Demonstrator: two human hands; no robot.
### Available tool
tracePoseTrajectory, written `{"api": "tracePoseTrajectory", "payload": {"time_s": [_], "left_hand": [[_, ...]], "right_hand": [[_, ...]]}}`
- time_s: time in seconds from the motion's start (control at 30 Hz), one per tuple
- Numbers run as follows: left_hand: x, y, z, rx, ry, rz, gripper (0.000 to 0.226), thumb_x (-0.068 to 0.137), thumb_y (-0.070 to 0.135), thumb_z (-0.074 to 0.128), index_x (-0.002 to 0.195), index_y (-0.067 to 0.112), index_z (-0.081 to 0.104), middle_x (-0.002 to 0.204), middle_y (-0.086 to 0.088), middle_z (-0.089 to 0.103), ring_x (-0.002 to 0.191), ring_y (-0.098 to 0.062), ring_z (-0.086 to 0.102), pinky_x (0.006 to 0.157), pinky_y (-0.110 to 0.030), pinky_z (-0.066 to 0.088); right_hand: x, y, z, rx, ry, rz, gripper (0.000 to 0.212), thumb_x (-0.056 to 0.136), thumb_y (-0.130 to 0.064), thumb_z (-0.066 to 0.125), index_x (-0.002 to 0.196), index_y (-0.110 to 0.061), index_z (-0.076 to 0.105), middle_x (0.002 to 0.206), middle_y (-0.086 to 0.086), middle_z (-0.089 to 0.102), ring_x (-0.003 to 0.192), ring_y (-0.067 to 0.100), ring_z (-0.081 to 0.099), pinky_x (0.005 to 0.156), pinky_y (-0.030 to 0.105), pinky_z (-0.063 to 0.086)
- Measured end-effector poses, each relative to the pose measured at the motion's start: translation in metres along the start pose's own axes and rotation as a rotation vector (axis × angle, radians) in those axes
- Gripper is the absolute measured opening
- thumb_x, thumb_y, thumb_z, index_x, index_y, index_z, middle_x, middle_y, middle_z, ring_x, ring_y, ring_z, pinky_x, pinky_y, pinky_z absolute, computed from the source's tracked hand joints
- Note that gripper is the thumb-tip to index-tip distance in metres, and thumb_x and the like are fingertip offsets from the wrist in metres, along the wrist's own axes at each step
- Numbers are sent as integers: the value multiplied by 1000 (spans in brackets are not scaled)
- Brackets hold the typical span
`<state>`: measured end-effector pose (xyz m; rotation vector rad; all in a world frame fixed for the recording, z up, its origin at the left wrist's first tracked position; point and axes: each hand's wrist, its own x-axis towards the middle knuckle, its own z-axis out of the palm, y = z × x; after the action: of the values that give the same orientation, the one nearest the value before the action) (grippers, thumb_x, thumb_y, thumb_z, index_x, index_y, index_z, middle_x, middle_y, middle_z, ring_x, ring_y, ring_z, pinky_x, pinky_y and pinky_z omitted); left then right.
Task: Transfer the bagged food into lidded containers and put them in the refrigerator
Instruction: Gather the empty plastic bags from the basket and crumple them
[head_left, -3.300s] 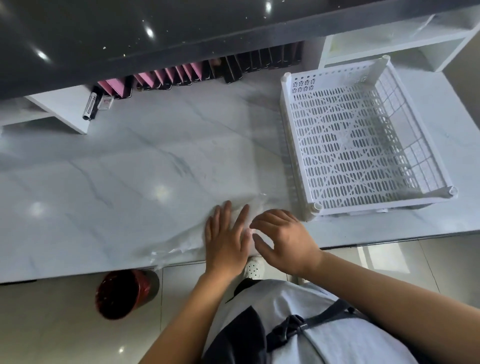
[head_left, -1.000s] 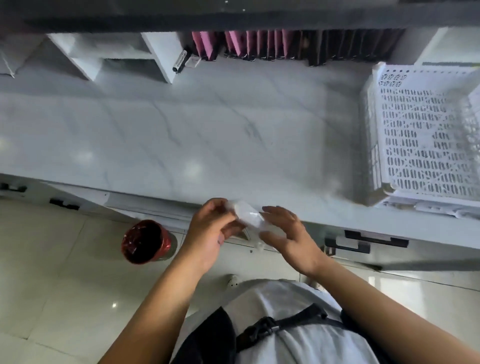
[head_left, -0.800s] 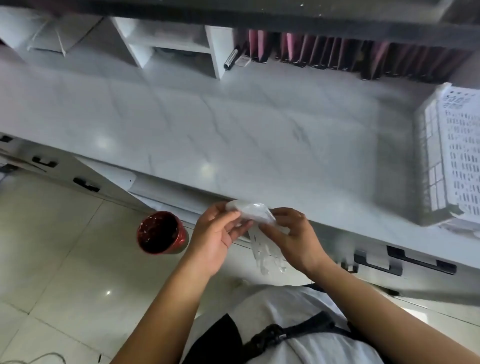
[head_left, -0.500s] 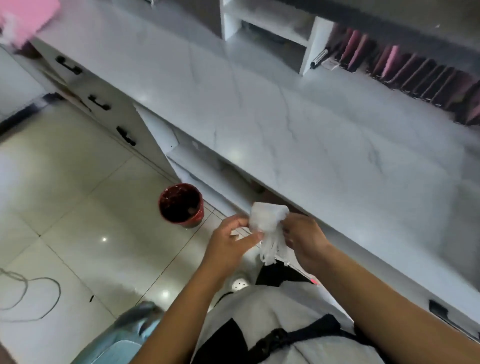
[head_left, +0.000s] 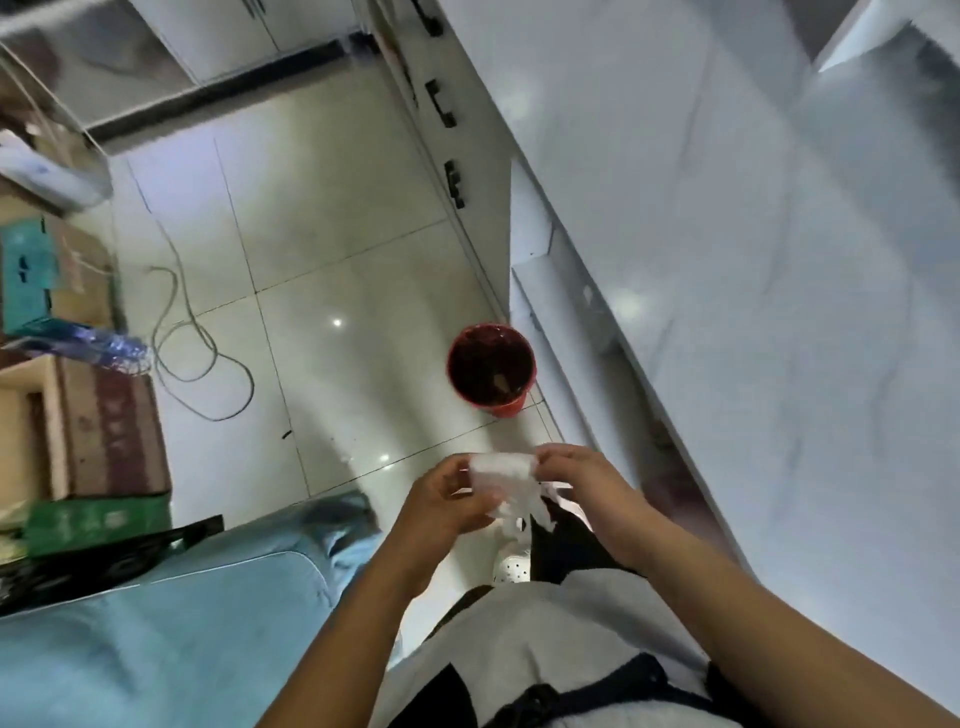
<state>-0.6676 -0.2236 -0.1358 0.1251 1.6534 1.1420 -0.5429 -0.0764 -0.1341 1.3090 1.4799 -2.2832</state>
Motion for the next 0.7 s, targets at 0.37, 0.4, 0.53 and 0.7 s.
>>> {"api": "tracePoseTrajectory", "payload": {"time_s": [0.37, 0.4, 0.53, 0.7], "left_hand": [[136, -4, -30, 384, 320, -29, 34, 90, 12, 62, 122, 23, 62, 119, 14, 61, 107, -8, 56, 85, -19, 40], [148, -14, -33, 443, 326, -71, 39, 89, 12, 60, 127, 19, 58, 118, 13, 57, 108, -9, 52, 86, -22, 37], [193, -70, -41, 597, 221, -218, 57, 83, 32, 51, 139, 24, 47, 141, -1, 50, 134, -25, 44, 102, -36, 42], [268, -154, -69, 884, 87, -248, 72, 93, 30, 52, 157, 27, 18, 166, -9, 11, 152, -30, 8, 118, -39, 23]], "right_hand": [[176, -7, 21, -1188, 63, -219, 8, 87, -32, 56, 87, -28, 63, 83, -6, 60, 93, 24, 59, 76, 35, 36], [190, 1, 20, -1184, 61, -163, 9, 87, -29, 55, 89, -25, 62, 85, -4, 61, 94, 26, 60, 77, 35, 38], [261, 27, 4, -1101, 148, 55, 22, 88, -22, 47, 101, -20, 65, 94, 0, 66, 86, 26, 62, 76, 35, 50], [382, 64, -8, -1028, 358, 72, 26, 88, -29, 47, 103, -17, 64, 94, 5, 67, 84, 29, 64, 76, 41, 55]]}}
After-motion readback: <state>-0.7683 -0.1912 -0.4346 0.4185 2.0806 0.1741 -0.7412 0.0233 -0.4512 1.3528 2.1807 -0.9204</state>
